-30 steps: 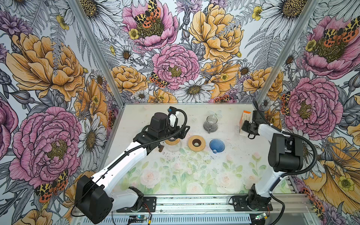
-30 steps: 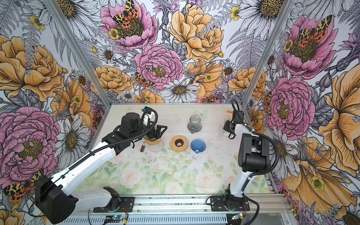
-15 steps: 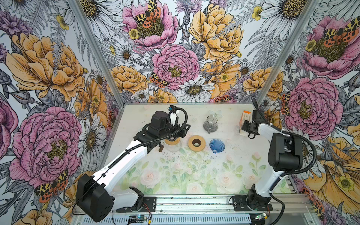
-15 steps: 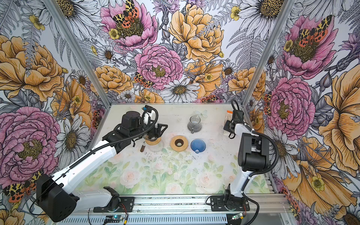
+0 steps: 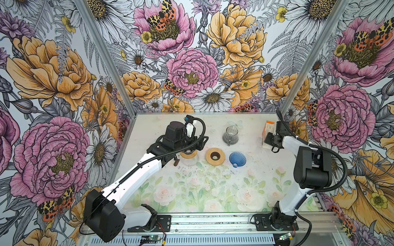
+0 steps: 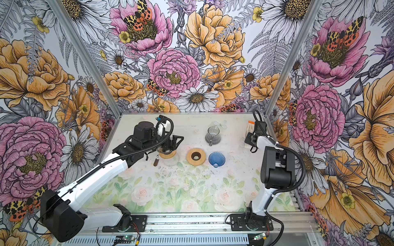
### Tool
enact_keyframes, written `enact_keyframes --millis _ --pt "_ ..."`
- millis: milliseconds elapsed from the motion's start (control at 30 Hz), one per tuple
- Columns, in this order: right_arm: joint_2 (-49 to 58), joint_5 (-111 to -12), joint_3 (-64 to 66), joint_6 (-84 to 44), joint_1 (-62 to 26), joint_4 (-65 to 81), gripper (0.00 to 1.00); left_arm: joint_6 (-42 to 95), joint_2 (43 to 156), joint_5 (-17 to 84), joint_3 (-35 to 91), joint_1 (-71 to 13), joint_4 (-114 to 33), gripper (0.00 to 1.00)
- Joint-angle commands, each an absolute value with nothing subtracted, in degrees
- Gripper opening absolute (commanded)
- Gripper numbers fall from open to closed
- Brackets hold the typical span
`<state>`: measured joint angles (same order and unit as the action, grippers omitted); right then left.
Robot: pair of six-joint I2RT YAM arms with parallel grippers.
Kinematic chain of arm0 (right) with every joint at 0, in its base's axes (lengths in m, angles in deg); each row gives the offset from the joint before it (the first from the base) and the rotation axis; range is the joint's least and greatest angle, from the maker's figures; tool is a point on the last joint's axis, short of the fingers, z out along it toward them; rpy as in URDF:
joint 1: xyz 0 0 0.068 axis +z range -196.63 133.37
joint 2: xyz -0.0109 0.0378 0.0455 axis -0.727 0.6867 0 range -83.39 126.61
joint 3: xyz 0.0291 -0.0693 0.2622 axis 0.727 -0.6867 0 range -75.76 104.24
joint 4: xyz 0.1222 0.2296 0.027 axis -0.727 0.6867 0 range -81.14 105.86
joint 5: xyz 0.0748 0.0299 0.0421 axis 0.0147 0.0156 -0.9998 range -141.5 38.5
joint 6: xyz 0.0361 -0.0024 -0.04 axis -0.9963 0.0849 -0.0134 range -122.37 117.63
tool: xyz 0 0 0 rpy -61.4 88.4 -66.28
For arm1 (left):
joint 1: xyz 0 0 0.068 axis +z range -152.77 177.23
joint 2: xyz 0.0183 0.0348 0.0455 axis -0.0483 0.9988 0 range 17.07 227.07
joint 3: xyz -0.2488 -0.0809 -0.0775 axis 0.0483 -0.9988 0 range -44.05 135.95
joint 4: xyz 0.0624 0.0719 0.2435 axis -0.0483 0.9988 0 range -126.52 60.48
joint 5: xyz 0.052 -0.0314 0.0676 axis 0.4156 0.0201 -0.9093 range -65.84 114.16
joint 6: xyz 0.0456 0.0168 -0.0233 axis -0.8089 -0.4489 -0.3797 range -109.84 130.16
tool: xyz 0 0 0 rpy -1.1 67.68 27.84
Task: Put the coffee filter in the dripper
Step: 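Lower the right gripper onto the paper filters in the orange box, then pinch the front paper filter with the right gripper and pull it out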
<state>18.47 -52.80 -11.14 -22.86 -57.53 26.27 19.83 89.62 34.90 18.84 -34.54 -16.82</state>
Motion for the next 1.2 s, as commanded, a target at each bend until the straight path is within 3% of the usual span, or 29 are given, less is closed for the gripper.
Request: enact_keyframes --millis 0,300,467,667,900,1167 --pt "15.0 -52.1 -12.8 -24.1 -56.8 26.4 0.0 20.0 89.5 35.2 19.5 -34.9 -16.7 0.99" --pt "11.2 -52.5 -15.8 -26.2 -56.0 27.9 0.0 19.9 90.1 35.6 19.8 -35.0 -16.7 0.99" --pt "9.3 -52.2 -15.9 -25.4 -56.0 28.7 0.15 19.7 89.8 35.6 19.6 -35.0 -16.7 0.99" --pt "4.7 -54.4 -16.9 -23.7 -55.8 30.0 0.23 19.8 89.8 35.6 19.7 -35.0 -16.7 0.99" --pt "0.5 -51.5 -17.0 -20.9 -56.9 34.1 0.2 19.2 90.2 36.3 20.1 -35.0 -16.7 0.99" --pt "5.4 -53.9 -14.0 -16.3 -59.5 38.1 0.19 15.7 90.7 39.7 20.4 -35.5 -16.8 0.99"
